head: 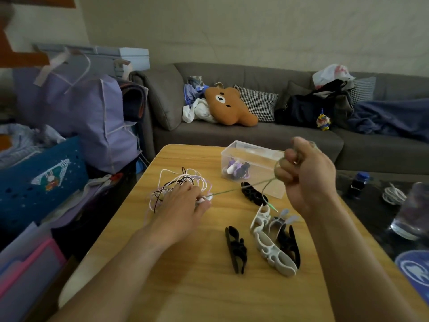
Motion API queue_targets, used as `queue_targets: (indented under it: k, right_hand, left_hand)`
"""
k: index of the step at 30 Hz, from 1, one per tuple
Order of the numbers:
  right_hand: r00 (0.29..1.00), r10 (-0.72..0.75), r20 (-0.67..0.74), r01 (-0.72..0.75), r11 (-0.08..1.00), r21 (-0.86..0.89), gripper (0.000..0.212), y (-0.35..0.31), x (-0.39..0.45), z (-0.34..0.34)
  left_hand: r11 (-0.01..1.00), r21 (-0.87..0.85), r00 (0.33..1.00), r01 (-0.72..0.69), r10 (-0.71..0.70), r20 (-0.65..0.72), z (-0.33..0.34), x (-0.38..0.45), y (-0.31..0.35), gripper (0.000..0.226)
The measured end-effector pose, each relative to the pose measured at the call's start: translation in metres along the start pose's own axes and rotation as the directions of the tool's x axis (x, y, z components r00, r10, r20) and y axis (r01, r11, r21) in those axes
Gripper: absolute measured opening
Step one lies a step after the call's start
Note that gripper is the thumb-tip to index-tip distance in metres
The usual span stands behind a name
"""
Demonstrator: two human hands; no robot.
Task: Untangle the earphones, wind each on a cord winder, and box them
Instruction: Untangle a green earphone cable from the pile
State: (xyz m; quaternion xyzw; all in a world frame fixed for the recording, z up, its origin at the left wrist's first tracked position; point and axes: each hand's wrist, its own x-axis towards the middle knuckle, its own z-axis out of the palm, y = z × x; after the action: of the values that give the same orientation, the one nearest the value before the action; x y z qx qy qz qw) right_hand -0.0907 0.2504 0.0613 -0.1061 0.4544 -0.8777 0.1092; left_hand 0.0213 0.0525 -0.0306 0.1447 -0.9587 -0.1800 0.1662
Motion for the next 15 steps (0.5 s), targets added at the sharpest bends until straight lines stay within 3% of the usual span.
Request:
queue_targets:
  k: [2, 4, 6, 7, 10, 12, 15]
  right_hand:
    - [0.999, 0.012, 0.042, 0.007, 0.906, -0.424, 0.018, 0.005, -0.002, 0.000]
    - [0.985, 0.085, 0.153, 0.069, 0.612, -0.788, 0.016, 0.012, -0.010, 0.003]
    - [0.933, 0.218, 0.285, 0.189, 0.374, -0.908, 0.028, 0.023, -0.018, 0.010]
    - [0.896, 0.292, 0.335, 0.245, 0.306, -0.920, 0.033, 0.029, -0.021, 0.013]
    - [0.852, 0.365, 0.374, 0.290, 0.264, -0.920, 0.032, 0.043, -0.026, 0.018]
    - [0.869, 0.342, 0.357, 0.251, 0.317, -0.915, 0.037, 0.040, -0.025, 0.018]
    - [0.837, 0.335, 0.433, 0.298, 0.385, -0.873, 0.043, 0.032, -0.026, 0.018]
  left_hand:
    - [0.997, -0.081, 0.997, -0.008, 0.001, -0.081, -0.003, 0.000, 0.002, 0.022]
    - [0.983, -0.177, 0.989, -0.051, 0.025, -0.145, -0.006, -0.001, 0.004, 0.024]
    - [0.968, -0.231, 0.985, -0.100, 0.063, -0.163, -0.008, -0.002, 0.007, 0.035]
    - [0.964, -0.236, 0.982, -0.122, 0.082, -0.173, -0.009, -0.003, 0.008, 0.036]
    - [0.947, -0.258, 0.962, -0.194, 0.132, -0.238, -0.009, -0.005, 0.008, 0.029]
    - [0.939, -0.282, 0.955, -0.198, 0.121, -0.269, -0.010, -0.006, 0.007, 0.030]
    - [0.932, -0.285, 0.942, -0.222, 0.129, -0.309, -0.010, -0.010, 0.011, 0.030]
